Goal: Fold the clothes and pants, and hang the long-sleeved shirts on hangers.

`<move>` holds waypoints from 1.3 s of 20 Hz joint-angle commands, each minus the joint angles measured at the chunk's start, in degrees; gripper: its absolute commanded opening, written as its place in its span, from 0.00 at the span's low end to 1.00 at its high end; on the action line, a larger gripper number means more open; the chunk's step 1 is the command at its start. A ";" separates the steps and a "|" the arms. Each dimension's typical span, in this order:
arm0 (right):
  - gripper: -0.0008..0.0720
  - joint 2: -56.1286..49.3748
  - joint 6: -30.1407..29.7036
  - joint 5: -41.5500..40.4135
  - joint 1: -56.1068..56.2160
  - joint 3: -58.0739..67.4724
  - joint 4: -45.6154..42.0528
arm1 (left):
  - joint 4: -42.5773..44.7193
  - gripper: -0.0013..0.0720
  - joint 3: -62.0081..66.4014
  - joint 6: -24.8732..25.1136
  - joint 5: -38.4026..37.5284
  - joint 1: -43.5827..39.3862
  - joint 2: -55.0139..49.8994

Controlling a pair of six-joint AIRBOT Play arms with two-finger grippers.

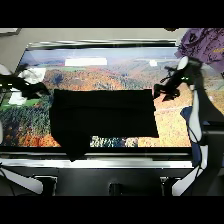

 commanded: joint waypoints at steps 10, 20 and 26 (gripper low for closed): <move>0.75 29.05 -13.14 -14.69 -12.44 -45.59 18.88 | -20.70 0.91 -69.48 -0.50 10.16 21.53 44.44; 0.75 30.03 -13.92 -14.49 -12.46 -47.19 21.35 | -24.63 0.90 -85.83 2.14 17.35 10.36 46.60; 0.75 30.03 -13.70 -13.94 -12.46 -47.19 21.81 | -29.46 0.90 -85.99 0.46 22.99 2.29 44.94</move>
